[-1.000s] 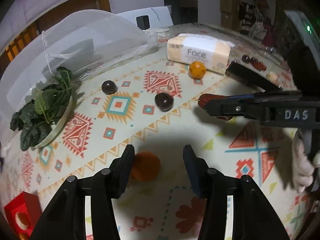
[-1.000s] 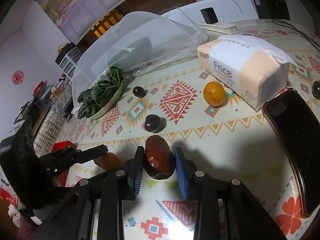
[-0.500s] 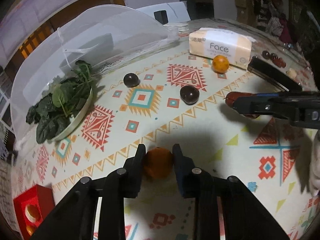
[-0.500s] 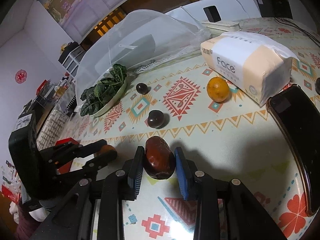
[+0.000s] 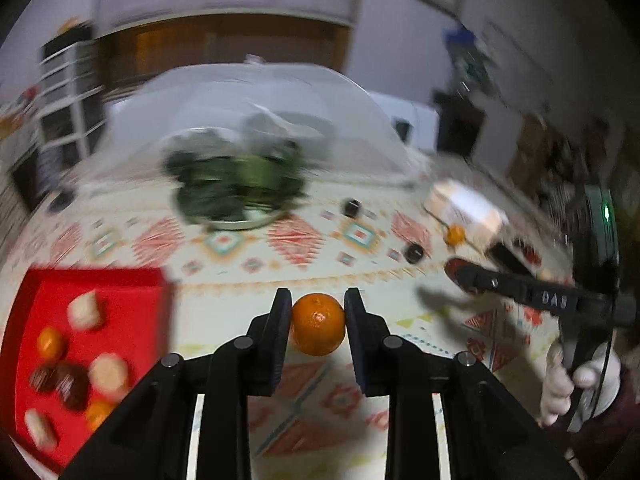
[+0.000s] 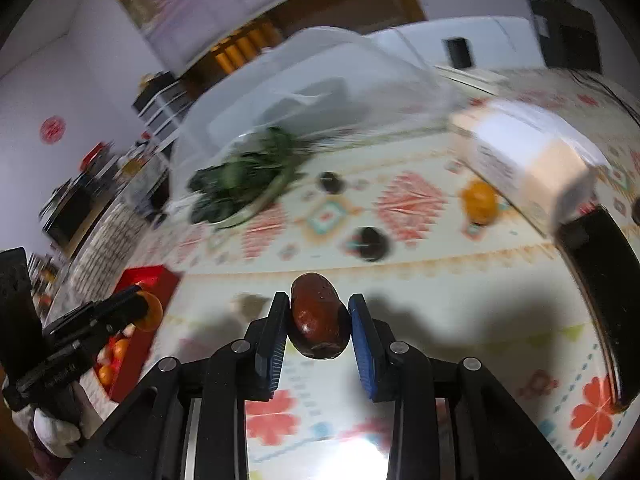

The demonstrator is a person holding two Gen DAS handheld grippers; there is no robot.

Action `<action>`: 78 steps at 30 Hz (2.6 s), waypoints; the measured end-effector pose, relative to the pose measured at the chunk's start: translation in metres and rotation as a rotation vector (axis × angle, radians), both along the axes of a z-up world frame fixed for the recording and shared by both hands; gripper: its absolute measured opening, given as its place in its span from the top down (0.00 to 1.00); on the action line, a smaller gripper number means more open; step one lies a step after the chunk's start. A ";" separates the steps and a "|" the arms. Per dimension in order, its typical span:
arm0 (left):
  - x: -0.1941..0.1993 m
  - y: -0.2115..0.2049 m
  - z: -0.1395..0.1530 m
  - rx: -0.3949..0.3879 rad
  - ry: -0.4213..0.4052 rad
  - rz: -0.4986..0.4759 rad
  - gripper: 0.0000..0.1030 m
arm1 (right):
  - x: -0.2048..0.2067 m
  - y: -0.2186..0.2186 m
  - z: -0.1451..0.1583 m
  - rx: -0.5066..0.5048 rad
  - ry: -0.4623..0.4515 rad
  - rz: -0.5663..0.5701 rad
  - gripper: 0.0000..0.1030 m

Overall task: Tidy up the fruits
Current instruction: 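Grasp a mandarin orange with the left tool while the right tool holds the date, then lower the orange and date into the red tray and open both tools, then grasp a pale sugarcane piece with the left tool while the right tool grasps a dark date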

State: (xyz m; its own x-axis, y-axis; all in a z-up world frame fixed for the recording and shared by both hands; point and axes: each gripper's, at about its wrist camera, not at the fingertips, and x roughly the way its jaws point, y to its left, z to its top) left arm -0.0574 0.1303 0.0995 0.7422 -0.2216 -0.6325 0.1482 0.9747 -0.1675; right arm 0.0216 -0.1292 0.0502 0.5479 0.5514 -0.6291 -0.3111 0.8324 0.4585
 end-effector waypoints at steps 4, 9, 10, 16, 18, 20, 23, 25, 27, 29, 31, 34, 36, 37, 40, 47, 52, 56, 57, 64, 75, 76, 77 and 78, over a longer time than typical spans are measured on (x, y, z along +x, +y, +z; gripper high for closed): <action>-0.034 0.063 0.008 -0.089 -0.027 0.136 0.74 | -0.015 0.047 0.016 0.002 -0.017 0.098 0.68; -0.068 0.129 0.004 -0.144 -0.044 0.277 0.74 | -0.029 0.114 0.021 0.034 0.009 0.232 0.68; -0.073 0.142 0.001 -0.154 -0.042 0.301 0.74 | -0.032 0.131 0.021 0.034 0.016 0.258 0.68; -0.093 0.202 -0.016 -0.216 -0.026 0.409 0.74 | -0.051 0.219 0.019 0.003 0.026 0.385 0.68; -0.096 0.214 -0.022 -0.233 -0.017 0.423 0.74 | -0.055 0.245 0.017 -0.012 0.030 0.422 0.68; -0.097 0.222 -0.028 -0.238 -0.010 0.436 0.74 | -0.058 0.264 0.012 -0.029 0.038 0.441 0.68; -0.095 0.233 -0.036 -0.265 0.002 0.446 0.74 | -0.061 0.287 0.001 -0.055 0.058 0.463 0.68; -0.096 0.237 -0.038 -0.272 -0.002 0.458 0.74 | -0.064 0.298 -0.007 -0.079 0.071 0.471 0.68; -0.099 0.242 -0.038 -0.292 -0.010 0.465 0.69 | -0.067 0.304 -0.012 -0.107 0.075 0.477 0.68; -0.102 0.244 -0.036 -0.289 -0.018 0.478 0.55 | -0.070 0.309 -0.015 -0.131 0.072 0.482 0.68; -0.106 0.244 -0.032 -0.275 -0.034 0.485 0.49 | -0.075 0.313 -0.016 -0.148 0.062 0.486 0.68; -0.110 0.242 -0.026 -0.263 -0.048 0.488 0.40 | -0.080 0.315 -0.015 -0.161 0.054 0.496 0.67; -0.113 0.239 -0.021 -0.259 -0.061 0.484 0.37 | -0.083 0.315 -0.014 -0.174 0.040 0.498 0.67; -0.114 0.237 -0.018 -0.257 -0.065 0.481 0.35 | -0.085 0.314 -0.013 -0.176 0.036 0.498 0.67; -0.116 0.227 -0.011 -0.249 -0.076 0.462 0.32 | -0.089 0.307 -0.009 -0.172 0.027 0.493 0.65; -0.113 0.187 0.007 -0.244 -0.100 0.364 0.28 | -0.085 0.252 0.005 -0.154 -0.013 0.395 0.55; -0.103 0.150 0.010 -0.228 -0.090 0.287 0.27 | -0.057 0.184 0.004 -0.157 0.007 0.255 0.55; -0.092 0.125 0.005 -0.221 -0.068 0.242 0.26 | -0.028 0.124 0.000 -0.169 0.026 0.126 0.55; -0.088 0.119 0.003 -0.217 -0.058 0.232 0.26 | -0.018 0.109 0.001 -0.171 0.026 0.089 0.55; -0.063 0.080 -0.009 -0.178 0.007 0.165 0.26 | 0.083 0.050 -0.001 -0.216 0.037 -0.073 0.55; -0.021 0.051 -0.033 -0.124 0.111 0.125 0.26 | 0.197 0.078 -0.041 -0.311 0.101 -0.034 0.55; -0.018 0.048 -0.034 -0.121 0.116 0.117 0.26 | 0.200 0.080 -0.044 -0.326 0.101 -0.030 0.55; -0.015 0.045 -0.035 -0.117 0.120 0.107 0.26 | 0.203 0.083 -0.046 -0.341 0.103 -0.021 0.55; -0.012 0.040 -0.036 -0.110 0.124 0.096 0.26 | 0.205 0.085 -0.048 -0.355 0.104 -0.017 0.56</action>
State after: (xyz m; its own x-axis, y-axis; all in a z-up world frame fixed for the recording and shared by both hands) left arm -0.0695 0.1705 0.0633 0.6814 -0.2265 -0.6960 0.0273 0.9581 -0.2850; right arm 0.2268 -0.0440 0.0025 0.4784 0.2800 -0.8323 -0.2627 0.9500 0.1686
